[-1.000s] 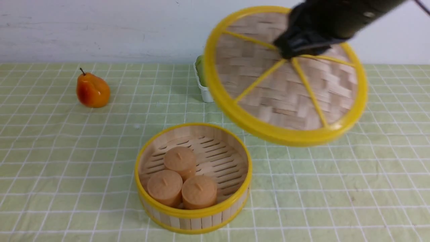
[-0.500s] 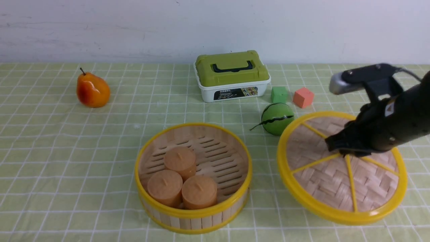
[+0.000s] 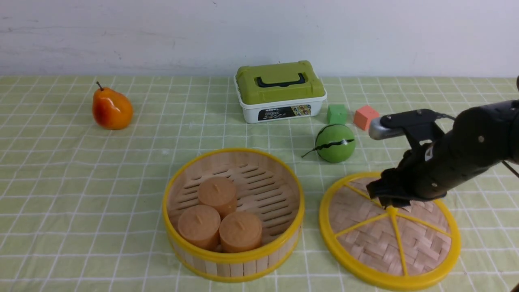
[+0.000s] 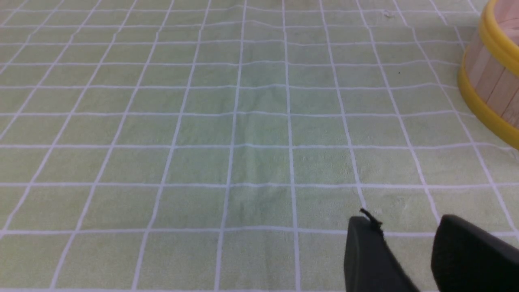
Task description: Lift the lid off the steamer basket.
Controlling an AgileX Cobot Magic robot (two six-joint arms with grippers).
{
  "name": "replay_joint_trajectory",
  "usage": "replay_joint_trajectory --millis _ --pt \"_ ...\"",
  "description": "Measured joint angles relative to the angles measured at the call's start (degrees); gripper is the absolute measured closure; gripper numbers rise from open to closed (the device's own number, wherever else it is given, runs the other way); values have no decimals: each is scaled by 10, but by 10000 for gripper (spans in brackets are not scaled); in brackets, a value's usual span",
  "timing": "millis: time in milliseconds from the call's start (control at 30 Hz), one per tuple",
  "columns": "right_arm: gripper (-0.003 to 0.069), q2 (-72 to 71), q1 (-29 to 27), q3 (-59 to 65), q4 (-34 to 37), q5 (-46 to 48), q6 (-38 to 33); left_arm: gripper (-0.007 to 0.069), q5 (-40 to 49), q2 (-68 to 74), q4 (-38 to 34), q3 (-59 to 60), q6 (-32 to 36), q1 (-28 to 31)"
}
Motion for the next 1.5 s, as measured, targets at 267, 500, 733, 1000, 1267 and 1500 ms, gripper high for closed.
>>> replay_joint_trajectory --millis 267,500,733,1000,1267,1500 --pt "470 -224 0 9 1 5 -16 386 0 0 0 0 0 0" --pt "677 -454 0 96 1 18 -22 386 0 0 0 0 0 0" --pt "680 -569 0 152 -2 37 -22 386 0 0 0 0 0 0" --pt "678 -595 0 157 -2 94 -22 386 0 0 0 0 0 0" --pt "670 -611 0 182 -66 146 -26 386 0 0 0 0 0 0" --pt "664 -713 0 359 -48 -101 -37 386 0 0 0 0 0 0"
